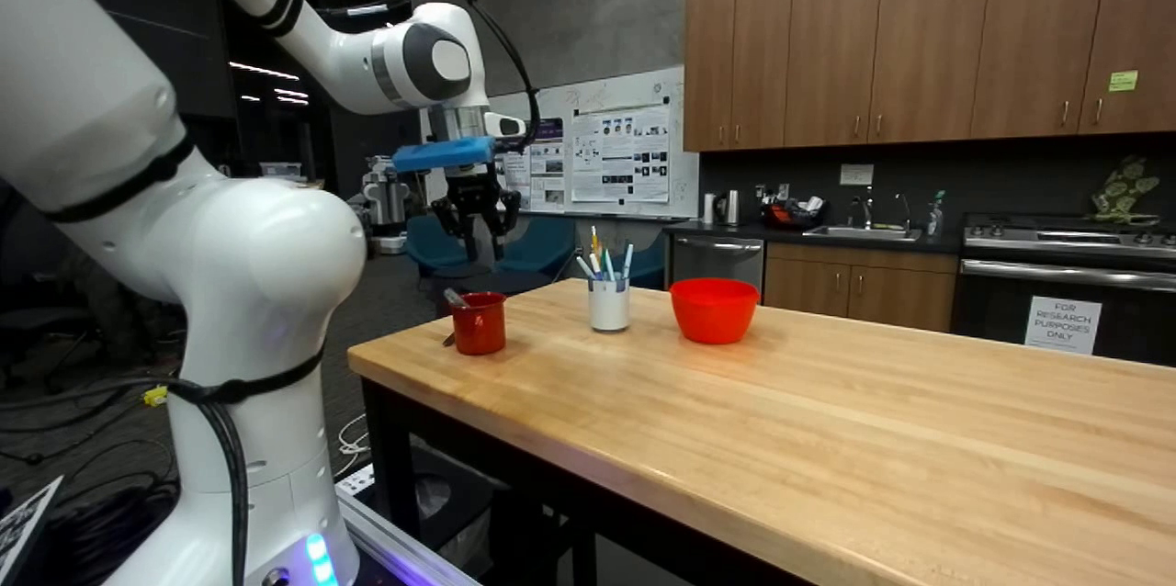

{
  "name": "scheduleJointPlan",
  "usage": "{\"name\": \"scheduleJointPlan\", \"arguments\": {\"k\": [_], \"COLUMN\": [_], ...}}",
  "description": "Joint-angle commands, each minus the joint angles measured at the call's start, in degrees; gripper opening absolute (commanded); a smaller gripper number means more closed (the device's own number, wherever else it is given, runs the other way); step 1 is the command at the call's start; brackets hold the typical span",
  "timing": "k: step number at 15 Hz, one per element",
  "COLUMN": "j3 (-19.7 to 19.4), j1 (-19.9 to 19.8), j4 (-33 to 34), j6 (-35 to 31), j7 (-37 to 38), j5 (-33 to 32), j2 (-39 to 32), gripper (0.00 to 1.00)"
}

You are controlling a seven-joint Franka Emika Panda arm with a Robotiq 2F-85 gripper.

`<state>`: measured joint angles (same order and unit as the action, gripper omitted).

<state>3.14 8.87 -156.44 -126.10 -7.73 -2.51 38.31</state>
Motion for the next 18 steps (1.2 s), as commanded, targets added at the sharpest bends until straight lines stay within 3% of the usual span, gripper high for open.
{"name": "scheduleJointPlan", "arguments": {"k": [1, 4, 5, 11, 18], "j3": [0.8, 1.2, 1.3, 1.5, 3.1], "j1": [-2.3, -4.7, -5.5, -9.8, -13.7], "j4": [2.0, 3.2, 3.6, 6.4, 10.4], "j6": [-4.1, -9.6, -11.2, -17.8, -20.9], "j7": [0.0, 1.0, 1.3, 3.1, 9.2], "j5": [-3.9, -8.5, -9.7, -14.3, -20.6], "j2": [-1.5, -3.2, -3.9, -10.8, -19.9], "gripper": [0.78, 0.98, 1.00, 1.00, 1.00]}}
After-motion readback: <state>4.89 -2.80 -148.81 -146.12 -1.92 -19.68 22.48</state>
